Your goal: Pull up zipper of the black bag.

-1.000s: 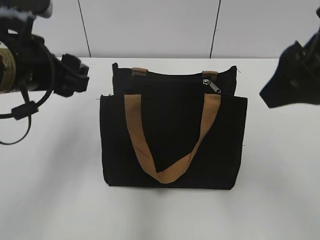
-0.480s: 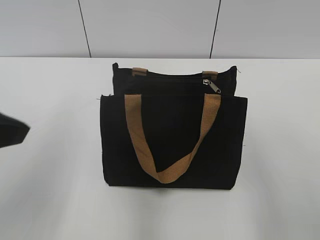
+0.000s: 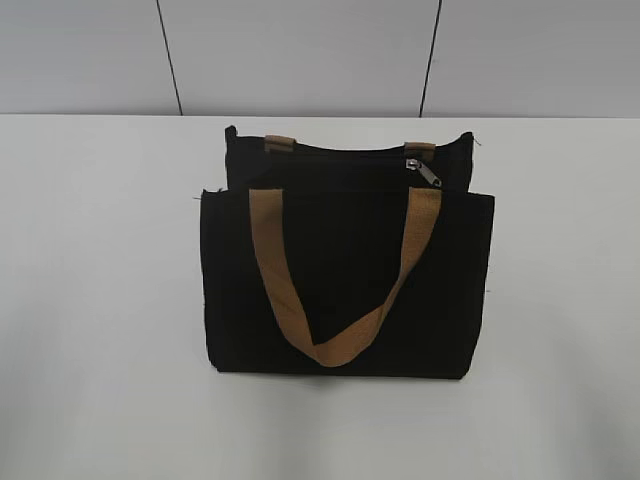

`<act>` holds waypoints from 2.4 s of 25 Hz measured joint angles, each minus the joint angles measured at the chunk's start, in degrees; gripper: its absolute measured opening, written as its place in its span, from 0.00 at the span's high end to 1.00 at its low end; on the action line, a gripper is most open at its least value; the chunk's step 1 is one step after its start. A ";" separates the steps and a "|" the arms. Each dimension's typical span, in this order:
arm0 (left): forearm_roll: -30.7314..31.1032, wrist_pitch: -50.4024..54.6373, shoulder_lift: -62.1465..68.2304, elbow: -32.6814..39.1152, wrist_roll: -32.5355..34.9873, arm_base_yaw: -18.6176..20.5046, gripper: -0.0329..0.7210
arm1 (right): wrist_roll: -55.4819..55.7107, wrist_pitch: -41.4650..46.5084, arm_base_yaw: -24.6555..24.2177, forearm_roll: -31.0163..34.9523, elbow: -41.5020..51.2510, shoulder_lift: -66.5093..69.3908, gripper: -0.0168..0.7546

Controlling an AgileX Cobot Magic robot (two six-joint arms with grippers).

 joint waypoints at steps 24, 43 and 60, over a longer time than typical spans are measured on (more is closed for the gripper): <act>-3.84 -4.16 -6.86 4.22 6.45 0.00 0.25 | -0.12 -5.81 0.00 0.30 3.19 -1.78 0.26; -4.43 -4.15 -12.10 4.22 7.31 12.87 0.31 | -0.06 -5.70 -17.88 2.15 3.19 -12.83 0.26; -4.36 -4.04 -28.20 4.22 7.47 41.03 0.31 | -0.06 -5.55 -38.44 2.62 3.19 -30.77 0.27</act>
